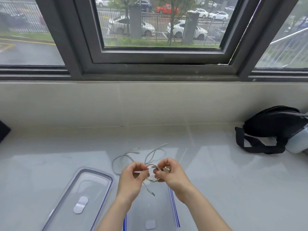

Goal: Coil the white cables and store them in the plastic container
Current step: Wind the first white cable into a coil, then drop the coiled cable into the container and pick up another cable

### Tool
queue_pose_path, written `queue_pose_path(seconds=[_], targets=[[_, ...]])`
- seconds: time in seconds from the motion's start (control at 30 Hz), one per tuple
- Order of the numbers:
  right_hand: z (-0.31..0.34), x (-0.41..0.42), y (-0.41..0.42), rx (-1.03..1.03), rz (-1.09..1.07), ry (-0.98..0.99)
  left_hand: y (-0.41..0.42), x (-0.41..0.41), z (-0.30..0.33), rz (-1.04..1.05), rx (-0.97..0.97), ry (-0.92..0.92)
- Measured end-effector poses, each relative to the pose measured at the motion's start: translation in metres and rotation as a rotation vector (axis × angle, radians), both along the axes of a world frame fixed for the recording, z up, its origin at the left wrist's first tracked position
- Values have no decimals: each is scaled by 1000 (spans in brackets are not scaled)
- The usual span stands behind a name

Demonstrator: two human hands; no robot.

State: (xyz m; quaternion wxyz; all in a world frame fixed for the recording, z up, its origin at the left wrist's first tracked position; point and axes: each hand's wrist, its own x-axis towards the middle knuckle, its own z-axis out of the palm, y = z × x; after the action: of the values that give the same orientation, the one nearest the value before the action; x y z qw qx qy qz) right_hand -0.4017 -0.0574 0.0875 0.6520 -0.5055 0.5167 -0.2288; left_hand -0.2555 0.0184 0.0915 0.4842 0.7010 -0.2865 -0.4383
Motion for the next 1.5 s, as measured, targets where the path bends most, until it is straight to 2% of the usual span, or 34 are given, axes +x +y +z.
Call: queue_pose_path(seconds=[0.2,0.3,0.57,0.77,1.17,1.33,1.5], targets=[[-38,8,13,-116,-15,341,7,-6,-36,-42,162,-249],[-47,16,16,-129,11,405,7,-11,-48,-33,234,-315],[-74,37,25,-268,127,600,-9,-13,-70,-183,372,-491],[-79,40,26,-227,191,641,-11,-16,-77,-302,440,-483],[-62,34,23,-248,286,650,-11,-13,-72,-332,355,-455],[-39,29,8,-421,189,684,-17,-2,-56,-220,220,-470],[-13,34,-20,-503,78,602,-39,24,-27,-49,67,-490]])
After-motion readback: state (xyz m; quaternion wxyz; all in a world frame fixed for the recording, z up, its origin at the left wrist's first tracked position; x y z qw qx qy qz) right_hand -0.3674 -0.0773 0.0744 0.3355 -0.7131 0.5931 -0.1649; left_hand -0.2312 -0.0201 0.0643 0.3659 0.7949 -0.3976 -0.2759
